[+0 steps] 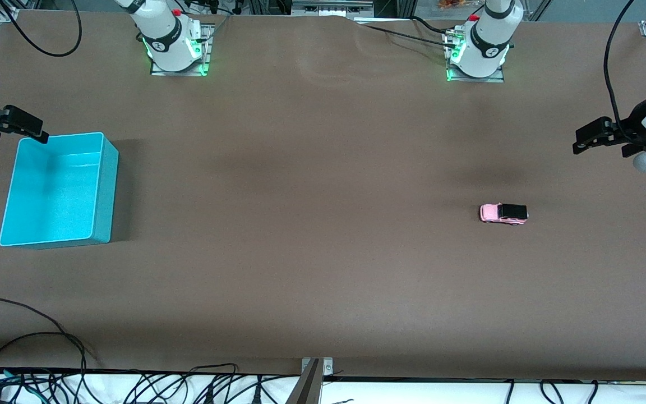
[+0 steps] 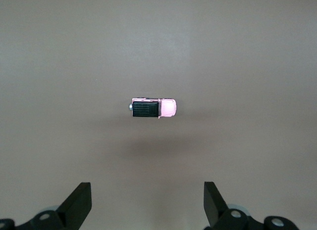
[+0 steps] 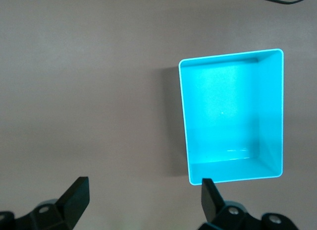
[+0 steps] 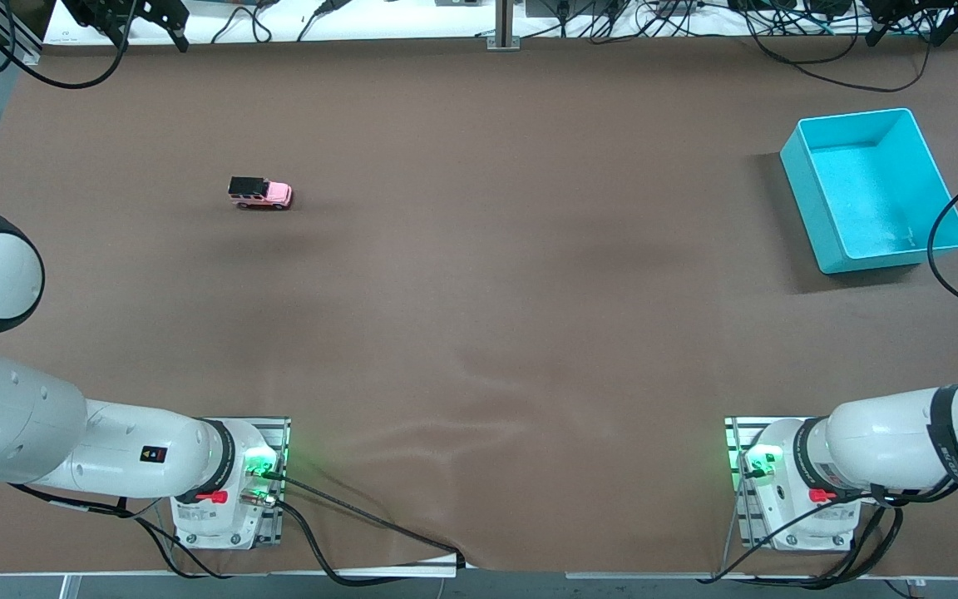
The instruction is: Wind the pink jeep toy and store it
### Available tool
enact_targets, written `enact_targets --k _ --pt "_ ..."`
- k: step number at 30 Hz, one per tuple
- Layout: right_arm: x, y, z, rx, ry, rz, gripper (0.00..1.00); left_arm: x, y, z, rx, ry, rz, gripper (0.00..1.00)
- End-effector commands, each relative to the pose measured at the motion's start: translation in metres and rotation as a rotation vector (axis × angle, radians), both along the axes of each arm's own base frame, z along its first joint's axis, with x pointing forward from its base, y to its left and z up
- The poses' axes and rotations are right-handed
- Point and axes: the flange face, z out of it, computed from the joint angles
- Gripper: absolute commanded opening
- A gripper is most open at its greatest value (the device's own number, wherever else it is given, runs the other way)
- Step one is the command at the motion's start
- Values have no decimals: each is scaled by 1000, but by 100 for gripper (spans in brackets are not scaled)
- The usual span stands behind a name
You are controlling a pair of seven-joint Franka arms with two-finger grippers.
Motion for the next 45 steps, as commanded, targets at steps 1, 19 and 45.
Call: enact_targets --k 1,19,45 --pt "-1 1 6 5 -14 6 100 0 4 -5 25 25 6 100" --pt "-1 -4 11 1 -17 12 100 3 4 -11 40 28 4 100" --pt "0 -2 11 2 -17 15 100 4 -4 -11 37 25 -8 100"
